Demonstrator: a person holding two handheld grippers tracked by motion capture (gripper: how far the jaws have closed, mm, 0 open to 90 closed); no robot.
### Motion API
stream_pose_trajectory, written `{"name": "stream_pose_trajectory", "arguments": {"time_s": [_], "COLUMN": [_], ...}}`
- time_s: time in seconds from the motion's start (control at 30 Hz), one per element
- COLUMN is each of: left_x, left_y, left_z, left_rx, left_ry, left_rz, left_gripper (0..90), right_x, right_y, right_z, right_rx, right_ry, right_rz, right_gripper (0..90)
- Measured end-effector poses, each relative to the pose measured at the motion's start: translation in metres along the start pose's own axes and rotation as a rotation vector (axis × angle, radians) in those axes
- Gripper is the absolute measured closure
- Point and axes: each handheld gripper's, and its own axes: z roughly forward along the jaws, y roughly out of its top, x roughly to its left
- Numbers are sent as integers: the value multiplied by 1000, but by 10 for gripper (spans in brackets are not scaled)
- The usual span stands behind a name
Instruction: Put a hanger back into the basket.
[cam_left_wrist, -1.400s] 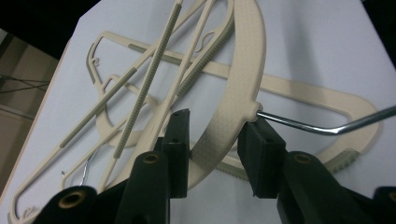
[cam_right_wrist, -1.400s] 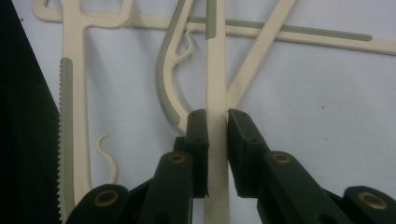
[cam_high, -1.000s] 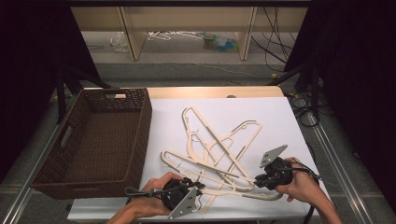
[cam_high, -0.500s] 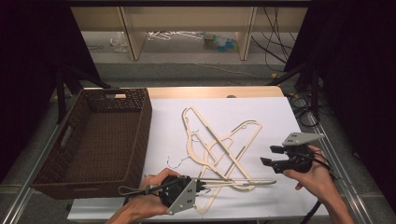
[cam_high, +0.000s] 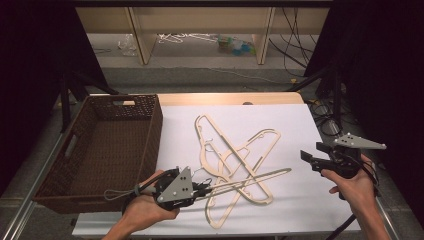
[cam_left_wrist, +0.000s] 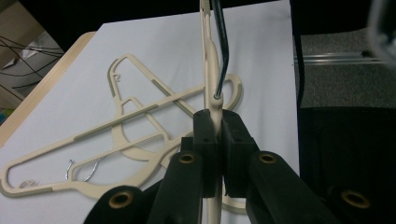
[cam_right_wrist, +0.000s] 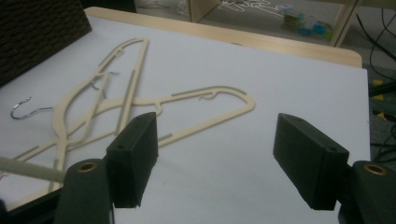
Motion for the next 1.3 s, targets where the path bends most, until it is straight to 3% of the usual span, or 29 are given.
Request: {"name": "stream_pose_trajectory", "arguments": {"time_s": [0.03, 0.07, 0.2, 0.3, 0.33, 0.5, 0.57, 0.6, 0.63, 0.7, 0.73, 0.83, 0.87, 0.93, 0.97, 1.03, 1.17, 1.27, 1.3], "left_x": [0, 3, 10, 13, 19, 33, 36, 41, 44, 48, 55, 66, 66, 77, 78, 89, 107, 120, 120], "left_y": [0, -1, 0, 0, 0, 3, 6, 11, 14, 19, 26, 35, 35, 40, 41, 41, 27, 9, 9], "left_z": [0, -3, -10, -14, -20, -39, -44, -55, -59, -67, -80, -104, -104, -130, -138, -154, -176, -183, -183], "left_rx": [0, -9, -36, -50, -81, -171, -186, -223, -238, -256, -277, -287, -287, -283, -273, -275, -224, -182, -182], "left_ry": [0, -2, 3, 0, -6, -4, -4, -11, -14, -15, -14, 29, 29, 94, 108, 163, 284, 341, 341], "left_rz": [0, -45, -115, -141, -201, -312, -319, -354, -362, -369, -387, -390, -390, -388, -432, -378, -346, -354, -354], "left_gripper": [857, 857, 857, 857, 857, 857, 857, 857, 857, 857, 857, 857, 857, 857, 857, 857, 857, 857, 857], "right_x": [-1, -2, -2, 0, 1, 9, 11, 18, 20, 22, 28, 35, 35, 40, 42, 43, 45, 46, 46], "right_y": [-3, -5, -15, -27, -32, -45, -46, -47, -47, -47, -48, -49, -49, -49, -50, -51, -51, -51, -51], "right_z": [1, 2, 5, 7, 8, 19, 22, 23, 25, 26, 28, 30, 30, 30, 31, 32, 33, 33, 33], "right_rx": [0, 11, 37, 55, 72, 111, 107, 134, 134, 135, 135, 132, 132, 131, 129, 134, 131, 130, 129], "right_ry": [-6, -6, -9, -10, -7, 29, 33, 34, 42, 46, 62, 82, 82, 95, 105, 108, 113, 115, 115], "right_rz": [4, 17, 28, -6, -14, -39, -50, -74, -101, -104, -114, -132, -132, -146, -145, -151, -169, -167, -168], "right_gripper": [317, 317, 313, 313, 313, 313, 313, 313, 311, 309, 308, 302, 302, 299, 297, 297, 296, 296, 296]}}
